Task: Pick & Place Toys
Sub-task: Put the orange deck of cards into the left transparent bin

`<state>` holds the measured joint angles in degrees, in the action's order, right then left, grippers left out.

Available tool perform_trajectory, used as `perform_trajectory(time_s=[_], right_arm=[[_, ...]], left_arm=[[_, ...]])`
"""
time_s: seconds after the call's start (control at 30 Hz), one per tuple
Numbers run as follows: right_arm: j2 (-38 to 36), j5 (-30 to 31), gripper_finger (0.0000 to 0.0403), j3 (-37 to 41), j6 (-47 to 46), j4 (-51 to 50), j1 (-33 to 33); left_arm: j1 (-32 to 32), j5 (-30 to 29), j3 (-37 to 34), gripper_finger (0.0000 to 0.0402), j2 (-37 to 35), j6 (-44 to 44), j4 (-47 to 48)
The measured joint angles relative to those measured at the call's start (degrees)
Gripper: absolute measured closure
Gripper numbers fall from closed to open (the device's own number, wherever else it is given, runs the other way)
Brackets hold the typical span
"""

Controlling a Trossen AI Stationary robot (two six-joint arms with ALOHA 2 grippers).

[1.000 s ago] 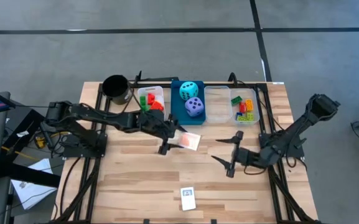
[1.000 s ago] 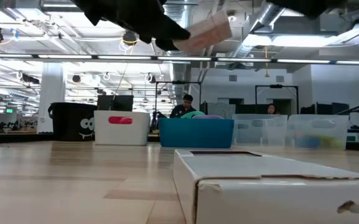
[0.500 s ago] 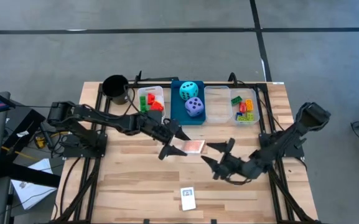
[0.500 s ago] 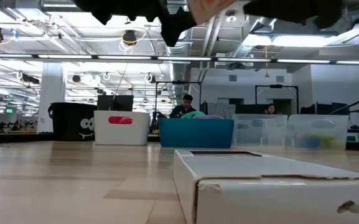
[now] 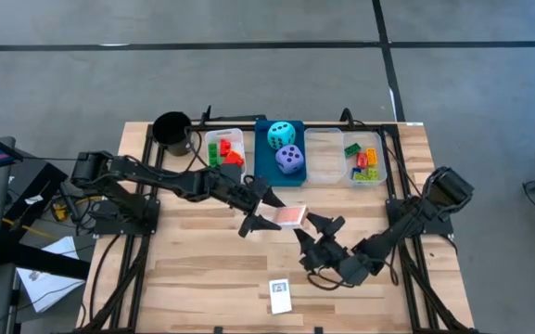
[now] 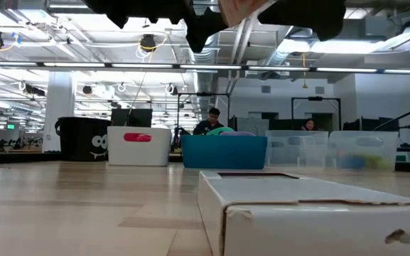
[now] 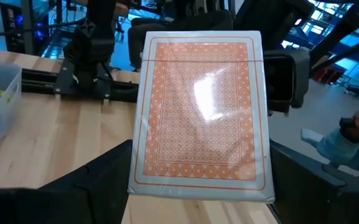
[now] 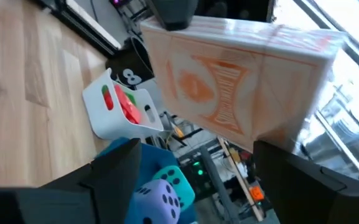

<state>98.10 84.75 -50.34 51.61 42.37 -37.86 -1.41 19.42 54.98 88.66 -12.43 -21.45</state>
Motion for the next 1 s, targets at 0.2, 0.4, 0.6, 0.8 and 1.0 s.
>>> perform_trajectory(time_s=[0.2, 0.4, 0.6, 0.8, 1.0], right_arm=[[-0.5, 2.1, 0.0097, -0.1, -5.3, 0.7, -0.5], [-0.7, 5.7, 0.0097, -0.2, -9.5, 1.1, -0.3], [-0.6, 4.8, 0.0097, -0.1, -9.7, 2.0, 0.7], [-0.7, -11.9, 0.0097, -0.1, -6.2, 2.5, 1.5], [-0.7, -22.6, 0.0097, -1.0, -7.5, 3.5, 1.8]], left_arm=[[0.4, 0.3, 0.0, 0.0102, 0.0, 1.5, 0.3], [0.6, 1.2, -0.3, 0.0102, 0.4, 1.9, 2.6], [0.5, 0.9, -0.2, 0.0102, 0.2, 2.0, 2.2], [0.1, 1.1, -0.2, 0.0102, 0.2, 2.1, 2.9], [-0.8, 2.1, -0.2, 0.0102, 0.2, 2.1, 2.9]])
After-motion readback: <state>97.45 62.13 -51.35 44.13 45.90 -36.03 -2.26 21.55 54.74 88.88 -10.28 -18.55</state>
